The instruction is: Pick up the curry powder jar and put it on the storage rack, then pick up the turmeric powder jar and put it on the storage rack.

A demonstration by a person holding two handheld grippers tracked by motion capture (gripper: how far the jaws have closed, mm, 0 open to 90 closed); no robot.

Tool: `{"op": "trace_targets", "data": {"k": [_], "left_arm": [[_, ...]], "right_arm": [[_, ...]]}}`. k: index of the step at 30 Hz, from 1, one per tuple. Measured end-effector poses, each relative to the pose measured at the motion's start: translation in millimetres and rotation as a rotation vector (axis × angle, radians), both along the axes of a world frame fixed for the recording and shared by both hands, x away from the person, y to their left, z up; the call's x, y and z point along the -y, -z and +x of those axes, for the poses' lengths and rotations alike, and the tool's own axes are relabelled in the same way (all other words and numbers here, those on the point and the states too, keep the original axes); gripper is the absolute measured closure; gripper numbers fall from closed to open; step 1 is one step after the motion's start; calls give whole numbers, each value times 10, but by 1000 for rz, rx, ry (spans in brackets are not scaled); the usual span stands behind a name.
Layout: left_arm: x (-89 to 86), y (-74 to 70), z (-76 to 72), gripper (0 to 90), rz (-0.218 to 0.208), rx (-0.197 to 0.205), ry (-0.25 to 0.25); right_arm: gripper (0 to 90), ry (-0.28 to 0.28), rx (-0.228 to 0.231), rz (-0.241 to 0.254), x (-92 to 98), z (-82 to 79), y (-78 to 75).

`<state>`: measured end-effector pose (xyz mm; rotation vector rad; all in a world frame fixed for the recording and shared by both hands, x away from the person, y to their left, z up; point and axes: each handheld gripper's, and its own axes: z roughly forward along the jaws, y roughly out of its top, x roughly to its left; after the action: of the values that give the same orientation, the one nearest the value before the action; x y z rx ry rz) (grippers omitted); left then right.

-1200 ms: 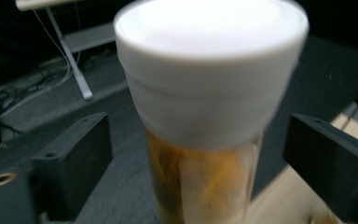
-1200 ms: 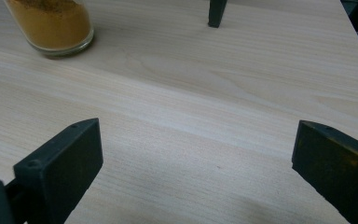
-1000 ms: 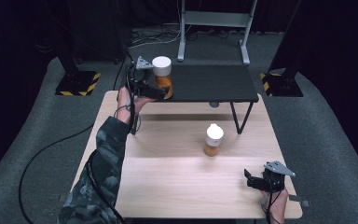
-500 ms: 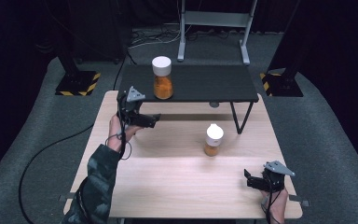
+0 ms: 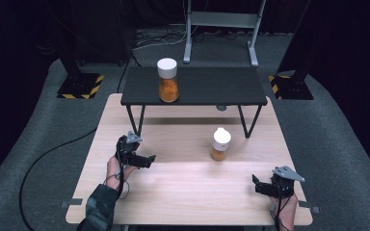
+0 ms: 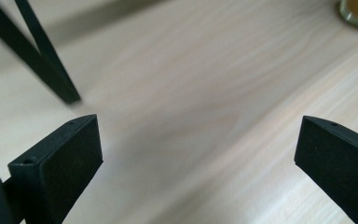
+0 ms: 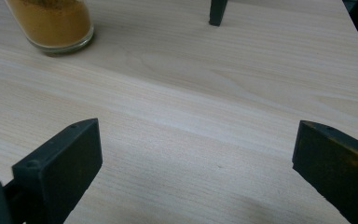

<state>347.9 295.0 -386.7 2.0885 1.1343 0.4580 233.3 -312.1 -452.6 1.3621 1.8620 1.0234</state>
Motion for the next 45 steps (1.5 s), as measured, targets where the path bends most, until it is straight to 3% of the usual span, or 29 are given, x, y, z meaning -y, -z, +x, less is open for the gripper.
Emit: {"op": "trace_targets", "data": {"k": [7,10,11,16,21,31,43,45], "left_arm": [[-196,410,-153,2,-82,-20,-59],[-225,515,-188,3,-85,-34,-74],[-217,532,-225,3,-80,-19,-79],[-176,531,-240,2,-61,-13,-80],[-27,512,-245,1,20,5,-80],[16,516,-261,0,19,7,-107],[32,516,-261,1,19,7,-118],[33,516,-261,1,19,8,-118]], "right_arm": [[0,-3,6,-2,0,-9,5],[0,-3,6,-4,-3,-9,5],[0,-2,5,-5,-5,-7,3],[0,4,6,-2,-8,-11,6],[0,3,6,-5,-14,-14,5],[0,6,4,-15,-36,-15,0],[0,12,-13,-75,-142,4,-30],[0,11,-35,-94,-178,46,-55]]}}
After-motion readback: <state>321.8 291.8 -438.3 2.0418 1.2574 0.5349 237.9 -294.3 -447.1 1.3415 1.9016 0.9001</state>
